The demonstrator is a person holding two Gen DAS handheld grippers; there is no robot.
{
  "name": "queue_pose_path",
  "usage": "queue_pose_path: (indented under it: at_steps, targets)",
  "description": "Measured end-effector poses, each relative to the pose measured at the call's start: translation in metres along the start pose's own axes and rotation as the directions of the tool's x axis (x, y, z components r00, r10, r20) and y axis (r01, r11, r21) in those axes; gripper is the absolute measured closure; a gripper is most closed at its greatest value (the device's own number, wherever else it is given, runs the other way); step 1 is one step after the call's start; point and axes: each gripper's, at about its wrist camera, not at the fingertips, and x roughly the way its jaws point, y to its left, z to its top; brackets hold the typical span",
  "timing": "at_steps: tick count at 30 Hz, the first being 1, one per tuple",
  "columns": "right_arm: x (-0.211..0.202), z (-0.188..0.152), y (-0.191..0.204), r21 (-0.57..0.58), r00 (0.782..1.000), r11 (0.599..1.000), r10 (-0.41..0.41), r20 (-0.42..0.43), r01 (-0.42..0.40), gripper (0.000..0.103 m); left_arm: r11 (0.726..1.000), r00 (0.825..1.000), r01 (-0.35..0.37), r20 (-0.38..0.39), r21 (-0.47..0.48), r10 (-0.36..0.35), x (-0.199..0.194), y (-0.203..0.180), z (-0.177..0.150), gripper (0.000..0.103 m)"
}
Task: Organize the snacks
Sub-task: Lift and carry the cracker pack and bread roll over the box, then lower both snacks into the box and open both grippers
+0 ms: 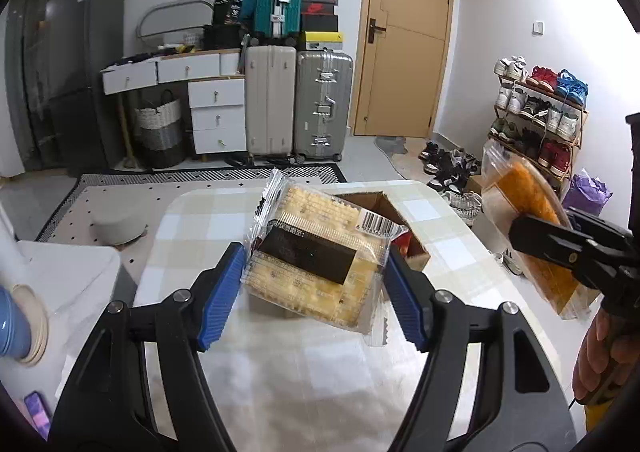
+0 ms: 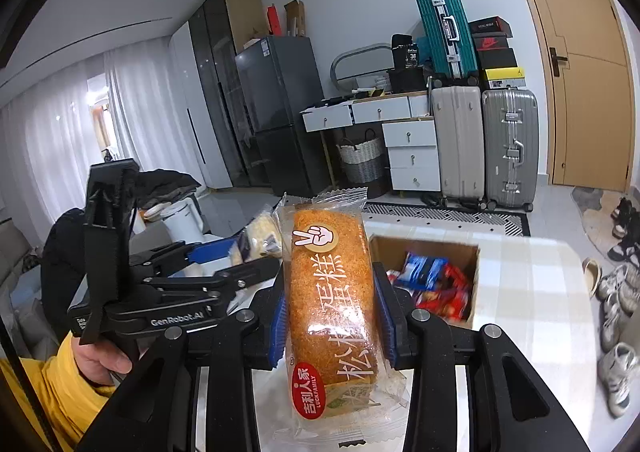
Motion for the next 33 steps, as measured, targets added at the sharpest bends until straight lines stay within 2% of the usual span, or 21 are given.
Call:
queue_pose_path:
  at_steps: [4,8,12,16,18,20,23,28,33]
  targets:
    - [0.016,0.024,-0.017,-0.014,1.000,1.000,-0.025,-0.012,0.025,0.066,0.998,0.999,-0.047,-0.016,0.030,0.047,0.040,-0.012,0.031,0.037]
    - [0.038,0.055,-0.035,-0.019,0.998,0.998,-0.055,-0.026,0.055,0.066,0.999,0.998,-0.031,-0.049,0.032,0.033,0.083,-0.021,0.060,0.037]
    - [0.064,0.083,-0.059,0.017,0.995,0.995,-0.101,-0.013,0.102,0.066,1.000,0.994,-0.018,-0.105,0.017,0.020,0.137,-0.023,0.084,0.037]
    - [0.093,0.097,-0.085,0.106,0.995,0.990,-0.093,-0.026,0.095,0.066,1.000,0.986,-0.016,-0.166,-0.007,0.014,0.197,-0.017,0.096,0.037]
    - [0.112,0.093,-0.097,0.142,0.994,0.986,-0.080,-0.070,0.089,0.066,1.000,0.980,-0.015,-0.199,-0.019,0.011,0.226,-0.014,0.096,0.037]
    - [0.132,0.085,-0.107,0.153,0.990,0.983,-0.081,-0.118,0.098,0.066,0.999,0.973,0.017,-0.230,-0.037,-0.025,0.253,-0.009,0.097,0.037]
    - [0.152,0.071,-0.123,0.185,0.983,0.977,-0.074,-0.168,0.105,0.066,0.999,0.965,0.019,-0.262,-0.037,-0.028,0.282,-0.004,0.088,0.037]
    - [0.179,0.049,-0.141,0.210,0.969,0.970,-0.075,-0.234,0.126,0.066,0.998,0.956,0.037,-0.290,-0.044,-0.048,0.317,0.004,0.080,0.036]
    - [0.193,0.038,-0.151,0.229,0.964,0.964,-0.070,-0.257,0.132,0.066,0.998,0.952,0.043,-0.302,-0.043,-0.054,0.333,0.011,0.069,0.035]
